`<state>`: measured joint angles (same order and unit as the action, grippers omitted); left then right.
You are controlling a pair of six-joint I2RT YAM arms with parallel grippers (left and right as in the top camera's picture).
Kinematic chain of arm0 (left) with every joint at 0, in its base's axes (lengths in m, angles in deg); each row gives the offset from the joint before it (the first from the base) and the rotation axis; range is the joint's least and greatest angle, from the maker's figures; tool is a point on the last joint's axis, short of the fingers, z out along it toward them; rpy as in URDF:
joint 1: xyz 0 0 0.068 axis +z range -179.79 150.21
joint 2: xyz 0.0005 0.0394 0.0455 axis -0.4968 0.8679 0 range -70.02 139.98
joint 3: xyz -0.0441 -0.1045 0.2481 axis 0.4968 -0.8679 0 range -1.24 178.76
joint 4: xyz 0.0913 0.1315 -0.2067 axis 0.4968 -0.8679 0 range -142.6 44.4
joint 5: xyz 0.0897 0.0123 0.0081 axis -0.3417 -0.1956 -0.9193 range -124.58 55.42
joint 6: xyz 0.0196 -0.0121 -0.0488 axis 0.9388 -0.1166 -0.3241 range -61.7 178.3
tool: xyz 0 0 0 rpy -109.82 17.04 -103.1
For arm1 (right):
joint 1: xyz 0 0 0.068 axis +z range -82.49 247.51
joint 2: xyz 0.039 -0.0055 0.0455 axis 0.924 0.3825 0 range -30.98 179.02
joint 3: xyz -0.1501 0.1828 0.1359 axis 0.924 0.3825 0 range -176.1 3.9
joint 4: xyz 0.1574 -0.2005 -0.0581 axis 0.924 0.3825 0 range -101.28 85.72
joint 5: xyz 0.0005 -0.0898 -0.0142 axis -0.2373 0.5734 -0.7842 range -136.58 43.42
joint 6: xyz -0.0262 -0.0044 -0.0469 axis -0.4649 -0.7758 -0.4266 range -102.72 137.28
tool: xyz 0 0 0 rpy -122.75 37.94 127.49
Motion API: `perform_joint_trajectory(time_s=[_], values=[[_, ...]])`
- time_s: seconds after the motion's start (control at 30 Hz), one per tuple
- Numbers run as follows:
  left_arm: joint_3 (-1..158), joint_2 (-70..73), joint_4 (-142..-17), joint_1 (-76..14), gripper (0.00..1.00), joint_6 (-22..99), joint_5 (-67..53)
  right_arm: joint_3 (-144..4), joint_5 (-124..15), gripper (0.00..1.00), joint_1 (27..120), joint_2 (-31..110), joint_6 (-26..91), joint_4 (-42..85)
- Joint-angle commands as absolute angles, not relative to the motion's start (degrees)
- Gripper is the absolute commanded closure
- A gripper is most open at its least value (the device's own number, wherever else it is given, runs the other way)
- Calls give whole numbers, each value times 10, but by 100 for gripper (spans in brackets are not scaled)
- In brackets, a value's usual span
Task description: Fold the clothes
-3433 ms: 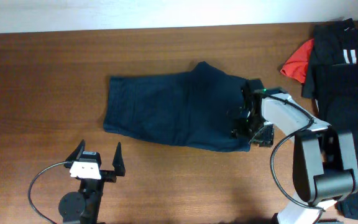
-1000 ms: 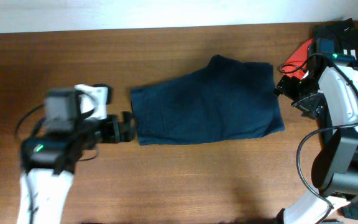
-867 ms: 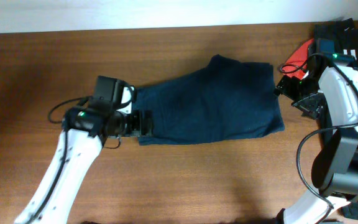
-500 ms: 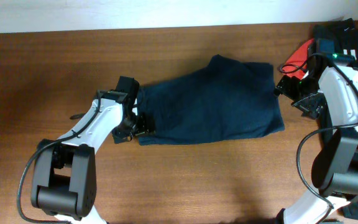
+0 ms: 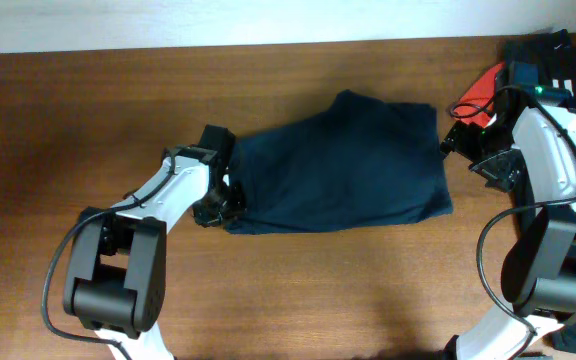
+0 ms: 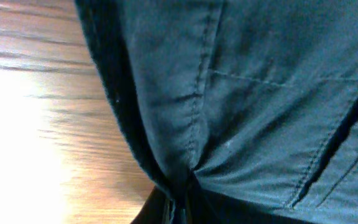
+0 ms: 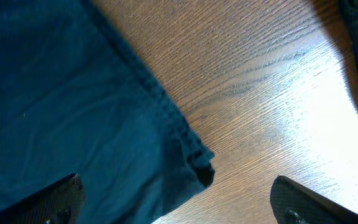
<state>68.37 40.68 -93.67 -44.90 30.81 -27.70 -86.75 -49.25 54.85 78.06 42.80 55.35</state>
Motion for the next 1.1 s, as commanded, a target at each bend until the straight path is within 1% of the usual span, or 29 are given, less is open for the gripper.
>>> perform_joint_trajectory(time_s=[0.0, 0.07, 0.13, 0.23, 0.27, 0.3, 0.37, 0.4, 0.47, 0.57, 0.6, 0.7, 0.77, 0.8, 0.87, 0.9, 0.97, 1.07], values=[[673, 434, -1000, -399, 99, 307, -439, -874, -490, 1, 547, 784, 431, 554], [690, 434, -1054, -335, 100, 316, -479, -874, -490, 1, 547, 784, 431, 554], [723, 434, -1102, -294, 100, 322, -500, -874, -490, 1, 547, 784, 431, 554], [834, 434, -1191, -285, 100, 382, -554, -874, -490, 1, 547, 784, 431, 554], [864, 434, -1206, -286, 94, 393, -559, -874, -490, 1, 547, 784, 431, 554], [889, 434, -1224, -285, 65, 386, -573, -874, -490, 1, 547, 784, 431, 554], [942, 434, -1273, -285, 62, 354, -621, -874, -490, 1, 547, 784, 431, 554], [967, 434, -1295, -285, 0, 354, -620, -874, -490, 1, 547, 784, 431, 554], [998, 434, -1322, -286, 0, 354, -597, -874, -490, 1, 547, 784, 431, 554], [1001, 434, -1311, -286, 0, 354, -511, -874, -490, 1, 547, 784, 431, 554], [1000, 435, -1300, -286, 0, 354, -466, -874, -490, 1, 547, 784, 431, 554], [999, 435, -1255, -280, 0, 375, -453, -874, -490, 1, 547, 784, 431, 554], [999, 435, -1227, -251, 0, 387, -452, -874, -490, 1, 547, 784, 431, 554], [999, 436, -1211, -214, 0, 394, -419, -874, -490, 1, 547, 784, 431, 554], [999, 436, -1187, -153, 0, 488, -303, -874, -490, 1, 547, 784, 431, 554], [999, 436, -1186, -134, 1, 515, -272, -874, -490, 1, 547, 784, 431, 554], [986, 436, -1183, -102, 1, 566, -255, -874, -490, 1, 547, 784, 431, 554], [931, 436, -1132, -98, 1, 576, -275, -874, -490, 1, 547, 784, 431, 554]])
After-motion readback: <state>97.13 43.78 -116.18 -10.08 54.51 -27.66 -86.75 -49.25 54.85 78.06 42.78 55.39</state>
